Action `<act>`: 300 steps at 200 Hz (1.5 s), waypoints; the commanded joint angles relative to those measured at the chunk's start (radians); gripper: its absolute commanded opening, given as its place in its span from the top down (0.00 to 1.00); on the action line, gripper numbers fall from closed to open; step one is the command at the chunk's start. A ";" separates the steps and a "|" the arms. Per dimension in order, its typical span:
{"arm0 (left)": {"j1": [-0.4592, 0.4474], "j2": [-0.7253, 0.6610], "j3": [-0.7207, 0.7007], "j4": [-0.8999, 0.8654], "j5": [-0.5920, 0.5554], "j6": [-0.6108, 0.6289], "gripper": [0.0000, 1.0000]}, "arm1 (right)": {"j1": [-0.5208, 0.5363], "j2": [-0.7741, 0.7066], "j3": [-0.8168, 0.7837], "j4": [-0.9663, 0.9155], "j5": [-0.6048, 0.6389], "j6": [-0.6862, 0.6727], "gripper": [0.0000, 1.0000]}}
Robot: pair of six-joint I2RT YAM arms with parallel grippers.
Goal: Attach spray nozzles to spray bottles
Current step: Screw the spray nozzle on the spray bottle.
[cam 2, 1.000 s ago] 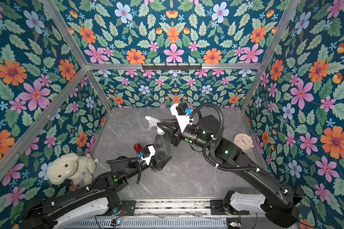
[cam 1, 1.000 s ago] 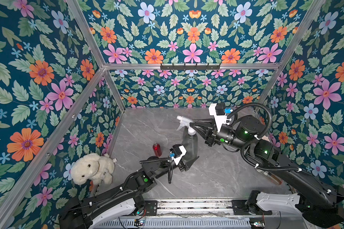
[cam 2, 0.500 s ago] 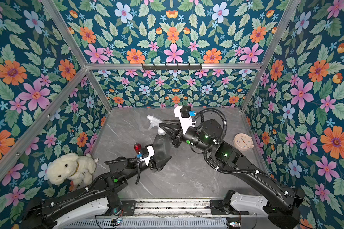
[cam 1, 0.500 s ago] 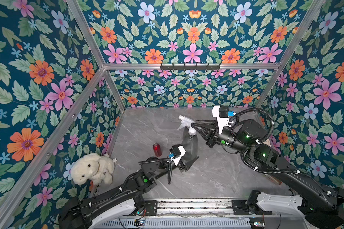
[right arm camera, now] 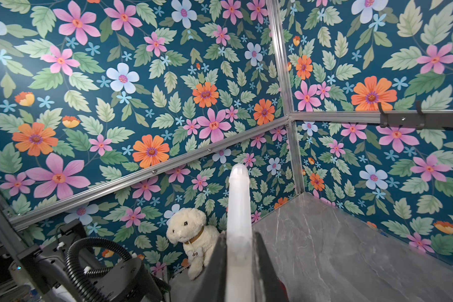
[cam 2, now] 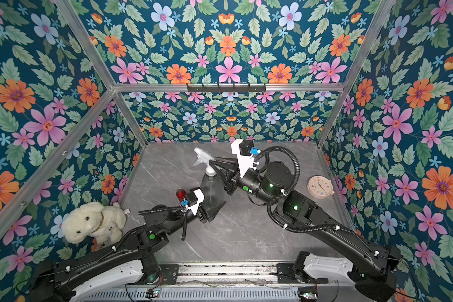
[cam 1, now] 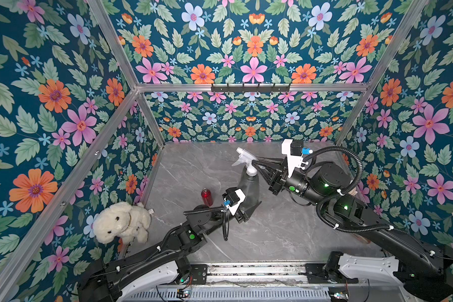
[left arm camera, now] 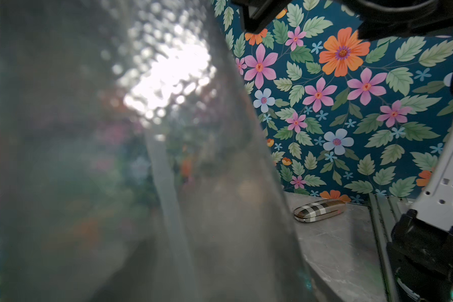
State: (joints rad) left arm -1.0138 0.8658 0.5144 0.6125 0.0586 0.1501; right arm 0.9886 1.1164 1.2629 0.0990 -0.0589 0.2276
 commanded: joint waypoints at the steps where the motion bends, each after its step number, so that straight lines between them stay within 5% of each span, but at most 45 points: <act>1: 0.005 0.013 0.020 0.109 -0.135 -0.003 1.00 | 0.046 0.020 -0.001 -0.198 0.011 0.049 1.00; 76: 0.004 0.042 0.037 0.119 -0.204 0.005 1.00 | 0.166 0.098 0.035 -0.274 0.262 0.077 1.00; 127: 0.004 0.052 0.044 0.099 -0.201 0.007 1.00 | 0.167 0.112 0.076 -0.298 0.261 0.039 1.00; 172: 0.004 0.058 0.042 0.093 -0.192 0.001 1.00 | 0.168 0.105 0.114 -0.307 0.277 -0.007 0.88; 300: 0.004 0.074 0.049 0.081 -0.175 0.002 1.00 | 0.168 0.099 0.144 -0.302 0.325 -0.042 0.75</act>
State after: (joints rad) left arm -1.0088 0.9390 0.5449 0.6060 -0.1108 0.1566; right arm 1.1511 1.2106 1.4097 -0.1101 0.3416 0.1772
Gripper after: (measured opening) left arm 0.729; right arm 0.231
